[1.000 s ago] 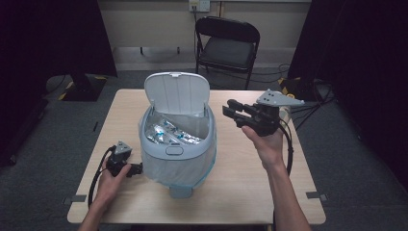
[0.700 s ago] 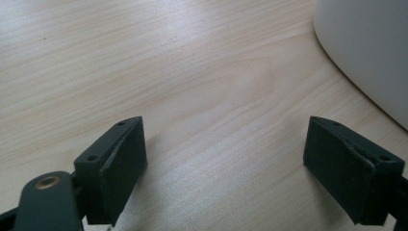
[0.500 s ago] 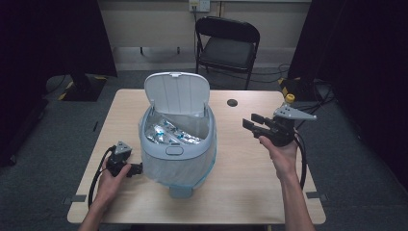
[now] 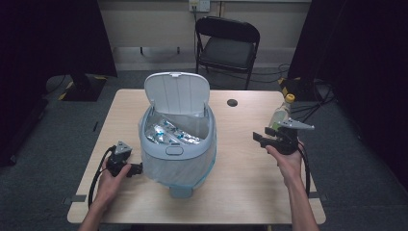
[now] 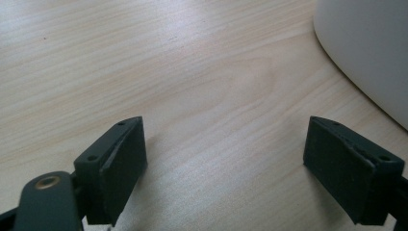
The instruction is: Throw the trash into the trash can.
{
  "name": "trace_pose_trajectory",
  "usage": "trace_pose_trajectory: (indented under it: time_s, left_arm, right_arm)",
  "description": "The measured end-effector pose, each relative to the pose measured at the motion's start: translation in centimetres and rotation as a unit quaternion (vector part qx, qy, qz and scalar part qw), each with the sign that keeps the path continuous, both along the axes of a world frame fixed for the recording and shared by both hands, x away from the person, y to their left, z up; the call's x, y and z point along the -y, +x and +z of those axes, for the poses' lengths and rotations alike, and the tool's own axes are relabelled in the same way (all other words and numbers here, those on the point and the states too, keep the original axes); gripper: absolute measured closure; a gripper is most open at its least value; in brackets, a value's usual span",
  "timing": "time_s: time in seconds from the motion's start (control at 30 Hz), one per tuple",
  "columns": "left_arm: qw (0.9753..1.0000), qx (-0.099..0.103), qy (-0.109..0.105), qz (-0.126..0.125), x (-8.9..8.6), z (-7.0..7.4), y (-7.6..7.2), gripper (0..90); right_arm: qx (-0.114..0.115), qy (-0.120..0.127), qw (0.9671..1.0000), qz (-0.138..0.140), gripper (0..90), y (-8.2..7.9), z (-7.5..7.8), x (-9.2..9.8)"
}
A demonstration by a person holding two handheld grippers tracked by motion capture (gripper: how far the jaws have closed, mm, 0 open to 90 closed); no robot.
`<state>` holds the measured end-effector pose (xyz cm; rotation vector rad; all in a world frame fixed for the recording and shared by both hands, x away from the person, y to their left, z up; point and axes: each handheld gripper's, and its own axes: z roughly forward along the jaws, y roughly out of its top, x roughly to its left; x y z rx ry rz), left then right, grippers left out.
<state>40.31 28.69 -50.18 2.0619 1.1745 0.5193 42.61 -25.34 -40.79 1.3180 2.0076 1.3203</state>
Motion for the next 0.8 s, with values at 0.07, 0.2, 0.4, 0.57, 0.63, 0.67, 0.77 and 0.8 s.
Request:
trace_pose_trajectory:
  time_s: [0.07,0.2,0.4,0.57,0.63,0.67,0.77,0.8]
  left_arm:
    - [1.0000,0.000,0.000,0.000,0.0,0.0,0.0,14.8]
    - [1.0000,0.000,0.000,0.000,0.0,0.0,0.0,14.8]
    - [1.0000,0.000,0.000,0.000,0.0,0.0,0.0,14.8]
    - [1.0000,0.000,0.002,0.001,0.0,0.0,0.0,14.8]
    - [1.0000,0.000,0.002,0.001,0.0,0.0,0.0,14.8]
    - [1.0000,0.000,0.002,0.001,0.0,0.0,0.0,14.8]
    - [1.0000,0.000,0.000,0.002,0.0,0.0,0.0,14.8]
    - [1.0000,0.000,0.002,0.001,0.0,0.0,0.0,14.8]
  right_arm:
    - [-0.012,-0.003,0.9999,-0.010,35.7,0.1,-0.9,0.4]
    - [-0.025,-0.014,0.9993,-0.024,34.3,0.3,-2.0,1.1]
    - [-0.032,-0.043,0.9962,-0.068,32.6,0.4,-2.7,1.9]
    - [-0.038,-0.044,0.9939,-0.093,29.0,1.0,-3.0,2.6]
    - [-0.039,-0.051,0.9931,-0.098,27.1,1.1,-3.1,2.7]
    - [-0.041,-0.060,0.9909,-0.113,21.4,1.5,-3.3,3.0]
    - [-0.044,-0.052,0.9897,-0.125,20.1,2.0,-3.6,3.5]
    - [-0.046,-0.052,0.9894,-0.127,20.0,2.2,-3.7,3.7]
